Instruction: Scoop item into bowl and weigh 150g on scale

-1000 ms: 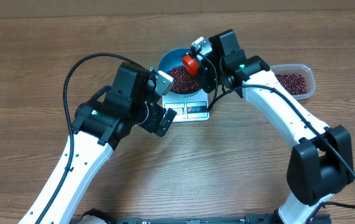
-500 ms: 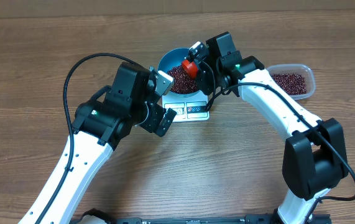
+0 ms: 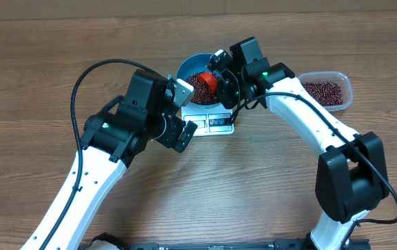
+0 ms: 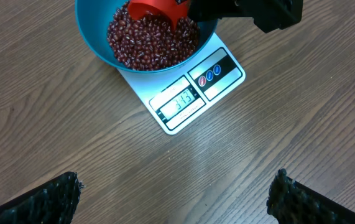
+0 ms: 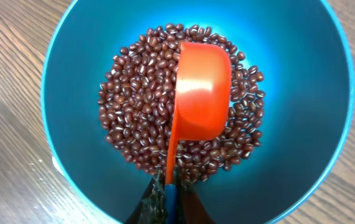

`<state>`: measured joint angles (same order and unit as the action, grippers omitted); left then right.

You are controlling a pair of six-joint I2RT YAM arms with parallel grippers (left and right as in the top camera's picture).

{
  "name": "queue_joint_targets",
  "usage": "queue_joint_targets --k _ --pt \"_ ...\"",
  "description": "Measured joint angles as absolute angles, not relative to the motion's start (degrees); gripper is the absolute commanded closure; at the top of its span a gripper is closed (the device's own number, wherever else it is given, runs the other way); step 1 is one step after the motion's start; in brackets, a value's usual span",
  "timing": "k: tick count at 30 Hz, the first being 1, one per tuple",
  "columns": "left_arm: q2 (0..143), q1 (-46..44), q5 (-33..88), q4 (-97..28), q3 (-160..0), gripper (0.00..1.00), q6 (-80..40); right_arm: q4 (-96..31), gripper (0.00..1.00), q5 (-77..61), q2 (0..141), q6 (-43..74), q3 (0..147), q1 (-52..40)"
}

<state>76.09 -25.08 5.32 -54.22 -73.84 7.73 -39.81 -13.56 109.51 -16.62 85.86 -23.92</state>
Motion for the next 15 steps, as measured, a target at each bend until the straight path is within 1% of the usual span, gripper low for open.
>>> queue_joint_targets --k 9,15 --pt "76.1 -25.1 5.3 -54.2 -73.8 0.00 7.7 -39.6 0.96 -21.2 109.5 -12.4 85.9 -20.8" --pt "76.1 -25.1 5.3 -54.2 -73.8 0.00 7.7 -39.5 0.96 -28.9 109.5 -10.5 85.9 -17.8"
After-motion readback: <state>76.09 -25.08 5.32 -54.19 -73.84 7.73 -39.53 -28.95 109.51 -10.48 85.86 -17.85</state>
